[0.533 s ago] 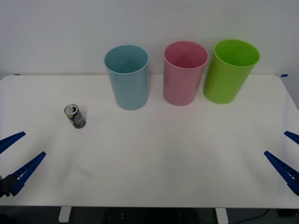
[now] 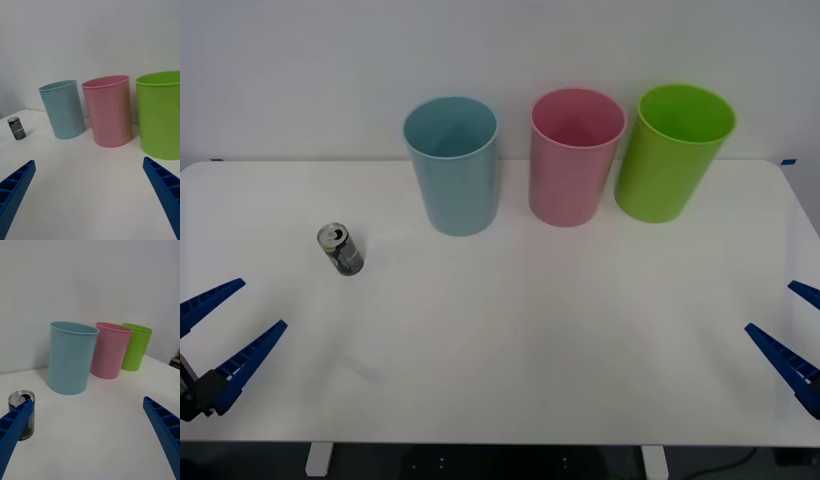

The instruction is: Grasp the object on the table and drop it into the matching bin: aluminum can to the light blue bin, PET bottle to the pink bin.

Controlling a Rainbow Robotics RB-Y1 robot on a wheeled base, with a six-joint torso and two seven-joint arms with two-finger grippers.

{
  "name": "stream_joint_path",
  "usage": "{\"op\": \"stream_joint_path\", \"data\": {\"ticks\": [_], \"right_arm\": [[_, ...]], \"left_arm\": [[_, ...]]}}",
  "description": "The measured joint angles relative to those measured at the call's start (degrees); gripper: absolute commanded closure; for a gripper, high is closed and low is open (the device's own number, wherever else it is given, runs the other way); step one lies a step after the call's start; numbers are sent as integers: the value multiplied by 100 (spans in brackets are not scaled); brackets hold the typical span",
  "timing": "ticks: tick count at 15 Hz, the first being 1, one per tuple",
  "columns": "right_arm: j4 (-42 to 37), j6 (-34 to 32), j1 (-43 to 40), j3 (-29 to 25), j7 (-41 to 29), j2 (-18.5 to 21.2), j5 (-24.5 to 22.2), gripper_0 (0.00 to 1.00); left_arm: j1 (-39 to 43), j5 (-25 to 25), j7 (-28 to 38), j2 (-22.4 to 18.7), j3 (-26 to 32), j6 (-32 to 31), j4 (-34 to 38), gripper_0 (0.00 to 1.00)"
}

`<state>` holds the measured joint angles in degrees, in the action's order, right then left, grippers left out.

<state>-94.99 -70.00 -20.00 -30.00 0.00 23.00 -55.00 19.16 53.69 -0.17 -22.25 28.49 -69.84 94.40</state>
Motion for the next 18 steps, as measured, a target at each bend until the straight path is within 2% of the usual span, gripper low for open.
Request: {"op": "stream_joint_path", "data": {"ticks": [4,7,18], "right_arm": [[0,0,0,0,0,0,0,0],[0,0,0,0,0,0,0,0],[0,0,0,0,0,0,0,0]], "left_arm": [[44,-15,-11,-5,-1,222,-39,0],[103,14,-91,1,-159,721,-53,0],[222,797,-385,32,-578,2072,-86,0]]}}
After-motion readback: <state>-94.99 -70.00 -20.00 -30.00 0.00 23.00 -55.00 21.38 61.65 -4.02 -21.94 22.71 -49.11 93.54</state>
